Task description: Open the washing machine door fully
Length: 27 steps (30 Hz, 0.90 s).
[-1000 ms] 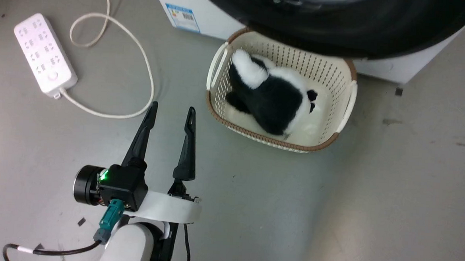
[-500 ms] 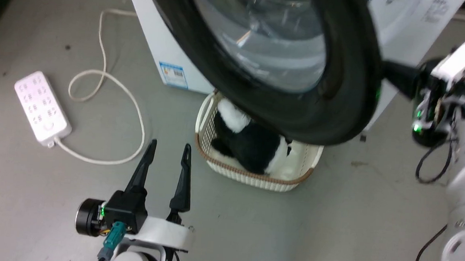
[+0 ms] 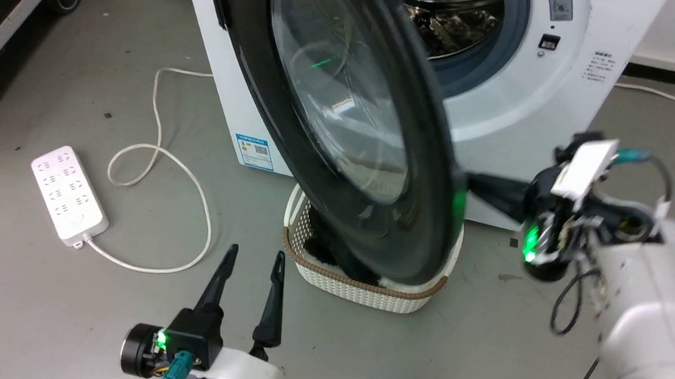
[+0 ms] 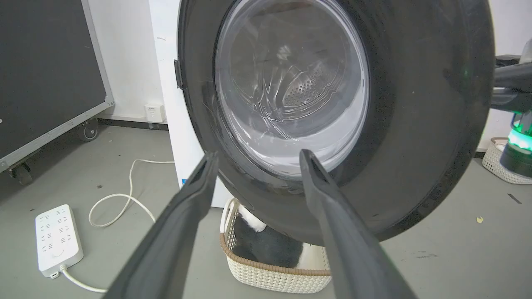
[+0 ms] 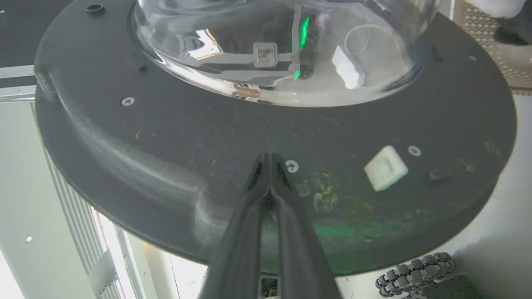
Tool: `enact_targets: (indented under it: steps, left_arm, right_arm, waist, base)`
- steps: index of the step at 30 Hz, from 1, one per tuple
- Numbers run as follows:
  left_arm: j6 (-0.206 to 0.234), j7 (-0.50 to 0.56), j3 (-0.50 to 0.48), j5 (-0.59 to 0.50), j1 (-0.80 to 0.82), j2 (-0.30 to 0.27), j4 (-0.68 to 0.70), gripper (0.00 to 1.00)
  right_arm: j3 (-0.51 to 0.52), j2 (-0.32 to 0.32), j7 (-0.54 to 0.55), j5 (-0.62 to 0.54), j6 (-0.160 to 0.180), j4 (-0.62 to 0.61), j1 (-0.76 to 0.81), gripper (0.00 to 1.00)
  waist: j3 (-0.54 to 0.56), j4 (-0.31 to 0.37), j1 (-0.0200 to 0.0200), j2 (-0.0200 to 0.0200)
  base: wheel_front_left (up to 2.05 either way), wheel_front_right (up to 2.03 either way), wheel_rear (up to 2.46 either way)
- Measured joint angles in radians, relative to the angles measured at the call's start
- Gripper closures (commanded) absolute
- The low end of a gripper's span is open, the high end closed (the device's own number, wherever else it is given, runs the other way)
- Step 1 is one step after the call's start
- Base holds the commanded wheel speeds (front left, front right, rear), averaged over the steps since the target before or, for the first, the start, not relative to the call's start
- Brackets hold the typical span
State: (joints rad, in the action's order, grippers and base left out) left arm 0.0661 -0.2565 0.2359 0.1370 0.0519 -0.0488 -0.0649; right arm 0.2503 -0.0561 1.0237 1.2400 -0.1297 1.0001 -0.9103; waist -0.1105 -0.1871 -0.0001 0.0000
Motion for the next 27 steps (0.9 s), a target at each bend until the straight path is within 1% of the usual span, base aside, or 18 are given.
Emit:
enact_targets:
  steps: [4, 7, 10, 13, 18, 25, 26, 27]
  left_arm:
    - [-0.007, 0.0, 0.007, 0.0, -0.011, 0.0, -0.004, 0.0]
    - [-0.008, 0.0, 0.01, 0.006, -0.013, 0.0, -0.005, 0.0]
    - [-0.008, 0.0, 0.011, 0.007, -0.018, 0.0, -0.005, 0.0]
    - [-0.008, 0.0, 0.012, 0.007, -0.029, 0.0, -0.007, 0.0]
    - [-0.008, 0.0, 0.012, 0.009, -0.031, 0.0, -0.007, 0.0]
    - [-0.008, 0.0, 0.009, 0.008, -0.031, 0.0, -0.007, 0.0]
    - [-0.007, 0.0, 0.006, 0.008, -0.032, 0.0, -0.007, 0.0]
    - [-0.007, 0.0, 0.002, 0.008, -0.033, 0.0, -0.007, 0.0]
  right_arm:
    - [-0.206, -0.001, -0.043, 0.191, 0.0, -0.072, 0.087, 1.0]
    - [-0.361, 0.0, -0.098, 0.317, 0.0, -0.138, 0.165, 1.0]
    - [-0.501, 0.001, -0.168, 0.419, 0.0, -0.202, 0.23, 1.0]
    - [-0.607, 0.003, -0.239, 0.486, 0.0, -0.244, 0.259, 1.0]
    - [-0.711, 0.002, -0.324, 0.555, 0.0, -0.272, 0.267, 1.0]
    - [-0.78, 0.001, -0.39, 0.601, 0.0, -0.274, 0.266, 1.0]
    - [-0.782, -0.003, -0.409, 0.6, 0.0, -0.274, 0.265, 0.85]
    - [-0.783, -0.007, -0.433, 0.599, 0.0, -0.277, 0.265, 0.31]
  waist:
    - [0.012, -0.008, 0.0, 0.0]
    - [0.018, -0.013, 0.0001, 0.0]
    - [0.021, -0.019, 0.0, 0.0]
    - [0.02, -0.027, 0.0001, 0.0]
    - [0.015, -0.039, 0.0001, 0.0]
    - [0.016, -0.046, 0.0001, 0.0]
    - [0.02, -0.045, 0.0002, 0.0]
    - [0.024, -0.043, 0.0001, 0.0]
  base:
    - [0.0, 0.0, 0.0]
    - [0.0, 0.0, 0.0]
    - [0.0, 0.0, 0.0]
    - [0.0, 0.0, 0.0]
    - [0.0, 0.0, 0.0]
    - [0.0, 0.0, 0.0]
    - [0.0, 0.0, 0.0]
    - [0.0, 0.0, 0.0]
